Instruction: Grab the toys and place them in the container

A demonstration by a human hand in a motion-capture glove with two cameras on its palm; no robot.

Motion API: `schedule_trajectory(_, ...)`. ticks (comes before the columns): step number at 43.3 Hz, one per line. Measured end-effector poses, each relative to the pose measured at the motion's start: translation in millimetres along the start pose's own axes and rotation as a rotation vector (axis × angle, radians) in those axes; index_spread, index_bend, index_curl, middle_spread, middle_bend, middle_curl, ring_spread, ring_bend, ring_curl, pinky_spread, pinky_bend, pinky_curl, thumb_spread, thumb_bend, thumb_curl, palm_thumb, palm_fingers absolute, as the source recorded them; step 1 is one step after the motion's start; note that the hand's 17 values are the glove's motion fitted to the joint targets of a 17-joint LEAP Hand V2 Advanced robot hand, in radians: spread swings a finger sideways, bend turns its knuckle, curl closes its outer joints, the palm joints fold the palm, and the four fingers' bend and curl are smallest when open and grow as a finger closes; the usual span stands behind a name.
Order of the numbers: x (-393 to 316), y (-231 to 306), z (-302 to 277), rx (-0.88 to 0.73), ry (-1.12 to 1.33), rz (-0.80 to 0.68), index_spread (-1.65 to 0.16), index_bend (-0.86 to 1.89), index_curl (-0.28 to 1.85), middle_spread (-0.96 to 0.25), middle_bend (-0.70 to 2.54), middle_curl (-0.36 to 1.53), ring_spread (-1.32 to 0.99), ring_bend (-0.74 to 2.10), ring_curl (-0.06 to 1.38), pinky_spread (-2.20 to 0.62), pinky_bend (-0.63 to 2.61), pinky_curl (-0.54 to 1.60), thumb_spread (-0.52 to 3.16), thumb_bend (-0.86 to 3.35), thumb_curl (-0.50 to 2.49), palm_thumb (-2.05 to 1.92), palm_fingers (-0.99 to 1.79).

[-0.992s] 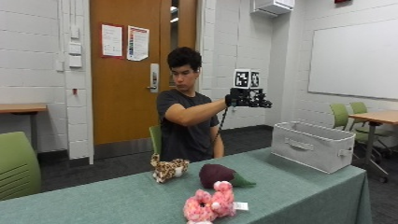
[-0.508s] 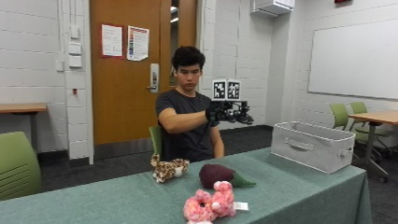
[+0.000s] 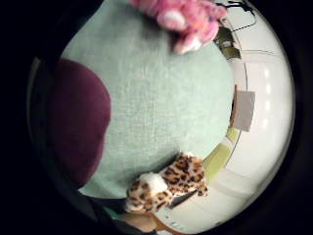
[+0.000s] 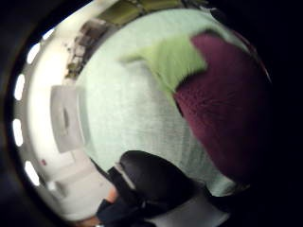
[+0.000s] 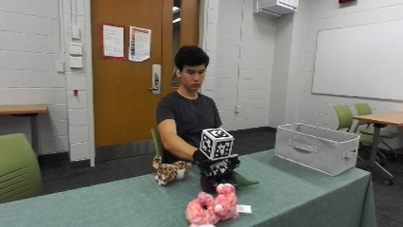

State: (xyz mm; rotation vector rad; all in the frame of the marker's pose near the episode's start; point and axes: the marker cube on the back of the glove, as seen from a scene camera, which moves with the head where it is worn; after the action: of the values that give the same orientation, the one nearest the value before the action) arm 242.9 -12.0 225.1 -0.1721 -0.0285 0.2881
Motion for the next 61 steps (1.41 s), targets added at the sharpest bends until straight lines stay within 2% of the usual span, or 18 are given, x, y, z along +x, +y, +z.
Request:
schedule_trajectory(3, 6.8, -3.0, 3.7, -0.025, 0.006, 0.011, -0.21, 0.14, 0.31, -0.05, 0.23, 0.31, -0.21, 0.16, 0.17, -0.04, 0.57, 0.31, 0.86, -0.09, 0.06, -0.12, -0.05)
schedule_trajectory(8, 11.0, -5.9, 11.1, -0.023, -0.023, 0.044, -0.19, 0.15, 0.32, -0.04, 0.2, 0.31, -0.2, 0.17, 0.17, -0.06, 0.63, 0.33, 0.92, -0.02, 0.1, 0.0, -0.03)
schedule_trajectory(12, 8.2, -6.0, 8.6, 0.021, -0.038, 0.053, -0.2, 0.24, 0.34, -0.05, 0.18, 0.31, -0.23, 0.24, 0.19, -0.11, 0.62, 0.32, 1.04, 0.07, 0.15, 0.15, 0.15)
schedule_trajectory(15, 5.2, -5.1, 4.4, 0.114, -0.023, 0.042, -0.21, 0.29, 0.35, -0.07, 0.2, 0.32, -0.28, 0.33, 0.2, -0.15, 0.57, 0.3, 1.11, 0.12, 0.19, 0.24, 0.34)
schedule_trajectory(19, -1.0, -2.5, -3.0, 0.257, 0.052, 0.001, -0.25, 0.37, 0.37, -0.14, 0.24, 0.33, -0.37, 0.5, 0.24, -0.24, 0.56, 0.29, 1.18, 0.22, 0.25, 0.42, 0.77)
schedule_trajectory(20, -2.3, -2.4, -5.1, 0.272, 0.065, -0.009, -0.25, 0.37, 0.37, -0.14, 0.23, 0.33, -0.38, 0.5, 0.23, -0.25, 0.55, 0.28, 1.18, 0.22, 0.26, 0.43, 0.78)
schedule_trajectory(21, -3.8, -2.1, -7.2, 0.276, 0.069, -0.016, -0.26, 0.33, 0.37, -0.16, 0.29, 0.35, -0.39, 0.61, 0.28, -0.28, 0.6, 0.3, 1.13, 0.22, 0.29, 0.46, 1.02)
schedule_trajectory(24, -9.8, 0.0, -16.2, 0.257, 0.037, -0.034, -0.27, 0.29, 0.38, -0.21, 0.36, 0.38, -0.4, 0.72, 0.32, -0.35, 0.61, 0.3, 1.04, 0.22, 0.33, 0.5, 1.23)
schedule_trajectory(28, -21.3, 3.8, -41.8, 0.262, -0.017, -0.057, -0.3, 0.36, 0.44, -0.29, 0.51, 0.44, -0.42, 0.82, 0.38, -0.4, 0.58, 0.32, 0.95, 0.21, 0.38, 0.54, 1.31)
schedule_trajectory(33, -49.2, 10.3, -96.9, 0.321, -0.043, -0.1, -0.32, 0.42, 0.49, -0.34, 0.61, 0.48, -0.43, 0.88, 0.42, -0.43, 0.59, 0.34, 0.86, 0.19, 0.44, 0.55, 1.29)
schedule_trajectory(42, -136.9, 24.3, -224.9, 0.488, -0.052, -0.244, -0.34, 0.5, 0.57, -0.38, 0.72, 0.53, -0.43, 0.96, 0.45, -0.45, 0.65, 0.36, 0.77, 0.16, 0.53, 0.54, 1.24)
schedule_trajectory(47, -217.2, 45.6, -282.3, 0.558, -0.075, -0.372, -0.36, 0.53, 0.6, -0.4, 0.75, 0.55, -0.43, 0.98, 0.46, -0.46, 0.67, 0.36, 0.73, 0.14, 0.57, 0.54, 1.21)
schedule_trajectory(52, -303.0, 64.8, -315.3, 0.587, -0.09, -0.535, -0.36, 0.54, 0.63, -0.4, 0.77, 0.56, -0.43, 0.99, 0.47, -0.46, 0.68, 0.37, 0.71, 0.13, 0.62, 0.54, 1.18)
schedule_trajectory(56, -387.4, 94.5, -330.9, 0.546, -0.227, -0.743, -0.37, 0.54, 0.66, -0.4, 0.77, 0.57, -0.42, 1.0, 0.47, -0.46, 0.69, 0.37, 0.7, 0.12, 0.65, 0.54, 1.17)
schedule_trajectory(61, -477.2, 105.6, -333.6, 0.522, -0.271, -0.681, -0.37, 0.53, 0.68, -0.41, 0.78, 0.57, -0.42, 1.01, 0.47, -0.46, 0.71, 0.37, 0.69, 0.11, 0.69, 0.54, 1.16)
